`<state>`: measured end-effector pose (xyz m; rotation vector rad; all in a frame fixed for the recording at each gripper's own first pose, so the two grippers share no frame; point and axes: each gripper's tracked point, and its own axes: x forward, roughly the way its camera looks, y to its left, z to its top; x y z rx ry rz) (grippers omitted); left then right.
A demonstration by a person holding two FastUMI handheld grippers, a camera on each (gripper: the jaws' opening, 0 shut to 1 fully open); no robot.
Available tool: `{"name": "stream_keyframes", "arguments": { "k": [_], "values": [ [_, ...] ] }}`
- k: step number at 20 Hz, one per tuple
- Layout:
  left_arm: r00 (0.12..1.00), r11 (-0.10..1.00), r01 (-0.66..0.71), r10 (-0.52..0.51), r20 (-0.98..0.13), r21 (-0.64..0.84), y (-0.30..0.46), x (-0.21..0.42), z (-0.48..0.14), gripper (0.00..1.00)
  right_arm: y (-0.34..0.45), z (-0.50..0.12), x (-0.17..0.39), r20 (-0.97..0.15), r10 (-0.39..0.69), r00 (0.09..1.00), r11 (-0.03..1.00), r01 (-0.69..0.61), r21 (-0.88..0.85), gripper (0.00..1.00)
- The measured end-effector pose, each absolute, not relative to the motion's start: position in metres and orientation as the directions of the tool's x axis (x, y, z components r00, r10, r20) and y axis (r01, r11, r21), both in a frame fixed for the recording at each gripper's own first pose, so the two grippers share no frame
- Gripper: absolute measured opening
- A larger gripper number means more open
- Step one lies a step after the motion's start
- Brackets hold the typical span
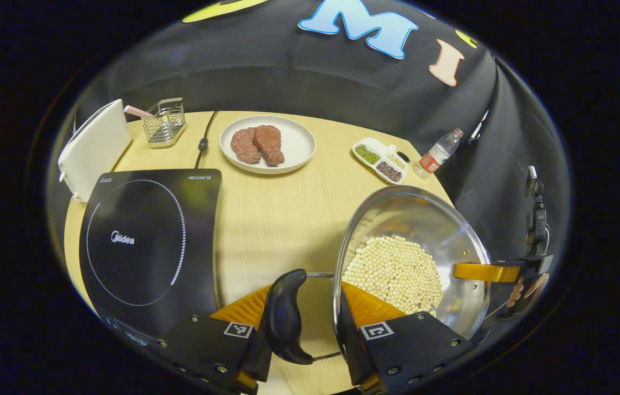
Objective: First push the handle of the pot to place it horizontally, then grasp the pot with both hands and set it on the induction cooktop.
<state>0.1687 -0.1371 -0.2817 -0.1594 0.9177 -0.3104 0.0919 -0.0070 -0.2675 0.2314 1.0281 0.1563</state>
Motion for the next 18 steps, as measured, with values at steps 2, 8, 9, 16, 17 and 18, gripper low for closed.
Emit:
{"name": "stream_keyframes", "arguments": {
  "k": [2,8,9,16,17,18],
  "values": [
    [0.570,0.942,0.208,-0.336,-0.750,-0.264,-0.125,0.155,-0.274,0.56,0.002,-0.261,0.077,-0.819,0.234,0.524,0.965,-0.022,0.262,0.54],
    [0.580,0.939,0.212,-0.344,-0.738,-0.271,-0.087,0.121,-0.260,0.57,0.034,-0.246,0.039,-0.799,0.230,0.556,0.966,-0.030,0.258,0.51],
    [0.583,0.939,0.210,-0.343,-0.736,-0.271,-0.080,0.116,-0.258,0.56,0.040,-0.245,0.034,-0.798,0.229,0.558,0.966,-0.032,0.255,0.53],
    [0.601,0.950,0.174,-0.311,-0.736,-0.259,-0.021,0.088,-0.245,0.52,0.092,-0.242,0.011,-0.798,0.254,0.547,0.963,-0.065,0.261,0.53],
    [0.606,0.953,0.162,-0.302,-0.736,-0.258,-0.010,0.087,-0.243,0.52,0.100,-0.241,0.010,-0.798,0.260,0.544,0.962,-0.073,0.264,0.51],
    [0.610,0.955,0.152,-0.294,-0.736,-0.256,-0.001,0.086,-0.241,0.53,0.109,-0.240,0.011,-0.797,0.267,0.542,0.961,-0.082,0.266,0.54]
  ]
}}
